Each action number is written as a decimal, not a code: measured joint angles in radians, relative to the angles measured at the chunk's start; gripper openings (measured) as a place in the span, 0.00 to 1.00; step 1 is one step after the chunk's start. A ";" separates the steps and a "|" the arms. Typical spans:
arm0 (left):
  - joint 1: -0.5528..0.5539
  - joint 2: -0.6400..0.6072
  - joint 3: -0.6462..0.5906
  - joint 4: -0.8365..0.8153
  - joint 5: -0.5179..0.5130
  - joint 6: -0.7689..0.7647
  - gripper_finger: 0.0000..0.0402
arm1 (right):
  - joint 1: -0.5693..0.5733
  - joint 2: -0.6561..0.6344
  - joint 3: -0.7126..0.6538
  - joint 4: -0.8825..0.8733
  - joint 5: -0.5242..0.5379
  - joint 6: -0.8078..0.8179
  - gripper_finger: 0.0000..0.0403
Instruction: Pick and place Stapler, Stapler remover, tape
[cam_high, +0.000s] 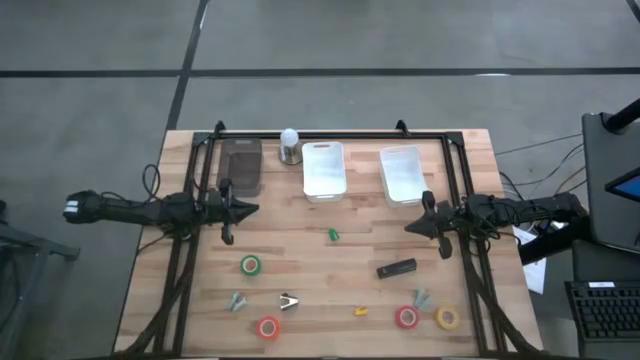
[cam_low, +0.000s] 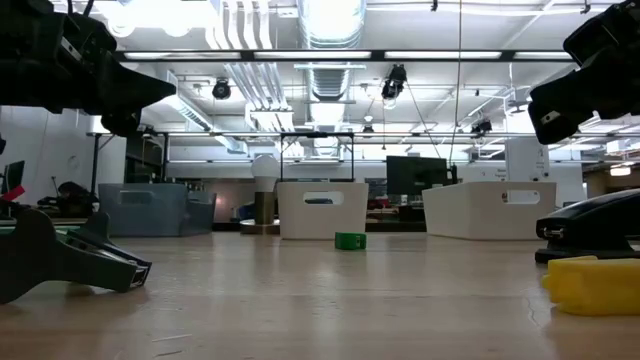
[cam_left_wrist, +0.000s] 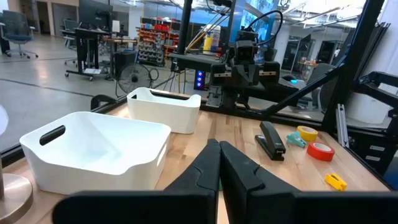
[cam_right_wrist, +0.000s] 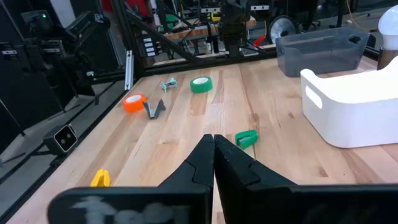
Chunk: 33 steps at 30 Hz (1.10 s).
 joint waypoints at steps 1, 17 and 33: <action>0.000 0.000 0.000 0.000 0.000 0.000 0.03 | 0.000 0.000 0.000 0.000 0.000 0.000 0.02; 0.000 0.000 0.000 0.000 0.000 0.000 0.03 | 0.000 0.000 0.000 0.000 0.000 0.000 0.02; 0.000 0.000 0.000 0.000 0.000 0.000 0.03 | 0.000 -0.001 0.000 0.132 -0.003 0.099 0.02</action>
